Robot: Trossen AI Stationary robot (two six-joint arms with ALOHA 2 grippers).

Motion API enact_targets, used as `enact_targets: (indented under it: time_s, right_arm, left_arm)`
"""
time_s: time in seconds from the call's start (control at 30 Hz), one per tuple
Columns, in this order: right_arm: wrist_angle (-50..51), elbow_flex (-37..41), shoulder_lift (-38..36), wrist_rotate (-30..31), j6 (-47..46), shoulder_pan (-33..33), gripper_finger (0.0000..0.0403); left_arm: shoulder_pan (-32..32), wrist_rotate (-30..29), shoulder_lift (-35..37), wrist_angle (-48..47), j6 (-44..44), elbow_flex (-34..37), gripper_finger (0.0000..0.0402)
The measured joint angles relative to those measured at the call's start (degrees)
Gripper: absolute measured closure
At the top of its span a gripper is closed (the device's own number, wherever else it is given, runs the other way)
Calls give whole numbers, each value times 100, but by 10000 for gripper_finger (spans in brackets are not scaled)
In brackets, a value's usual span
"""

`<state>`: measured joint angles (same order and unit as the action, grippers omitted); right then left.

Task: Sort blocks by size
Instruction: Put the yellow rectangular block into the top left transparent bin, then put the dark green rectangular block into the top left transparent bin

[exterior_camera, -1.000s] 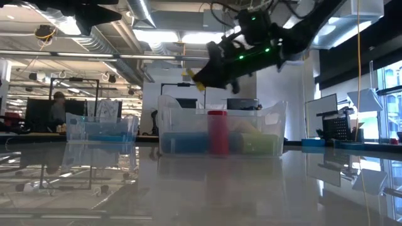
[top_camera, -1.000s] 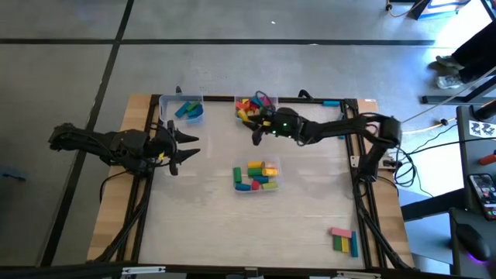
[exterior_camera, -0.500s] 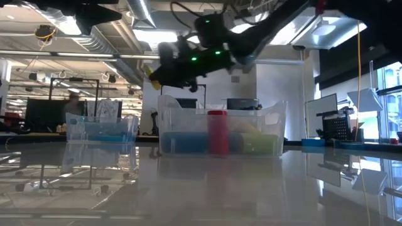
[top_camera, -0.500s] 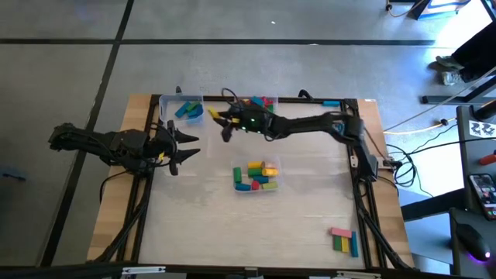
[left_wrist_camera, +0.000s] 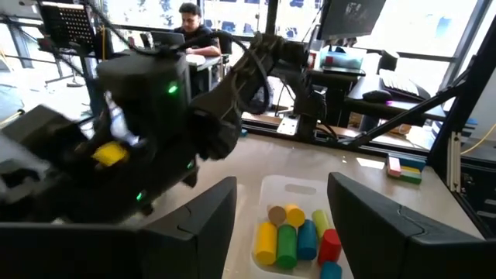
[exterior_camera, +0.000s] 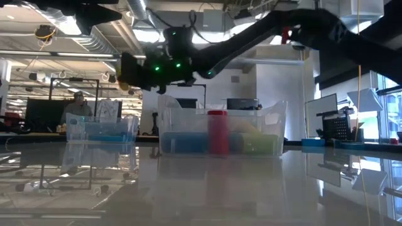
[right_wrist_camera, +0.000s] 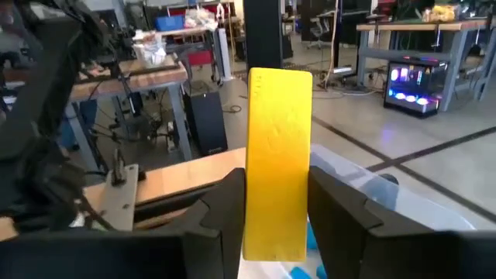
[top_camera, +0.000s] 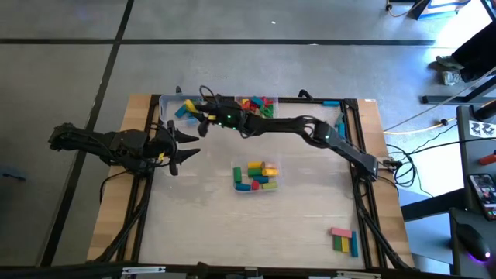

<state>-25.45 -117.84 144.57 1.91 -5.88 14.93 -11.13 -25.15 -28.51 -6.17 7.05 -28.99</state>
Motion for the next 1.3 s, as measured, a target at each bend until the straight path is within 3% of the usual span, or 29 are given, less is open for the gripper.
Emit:
enact_targets:
  time_s: [0.17, 0.27, 0.47, 0.6, 0.93, 1.2, 1.3]
  right_arm:
    - [106, -1078, 747, 7, 60, 82, 276]
    - [256, -1419, 1021, 317, 41, 153, 276]
    - [317, -1451, 1107, 1109, 16, 164, 276]
    - [350, -1451, 1107, 968, -94, 161, 259]
    - [660, -1451, 1107, 1155, -131, 161, 161]
    - [1324, -1449, 694, 1165, 302, 161, 148]
    - [1625, -1449, 472, 1420, 317, 161, 148]
  left_arm:
    - [0, 0, -2, -4, -1, 0, 203]
    - [0, 0, -2, -5, 0, 0, 203]
    - [0, 1, -4, -18, -1, 0, 203]
    - [0, 1, -4, -37, 0, 0, 203]
    - [0, 1, -2, -53, 0, 0, 203]
    - [-2, 1, -2, -58, 39, 0, 203]
    - [-3, 1, -2, -66, 63, 0, 203]
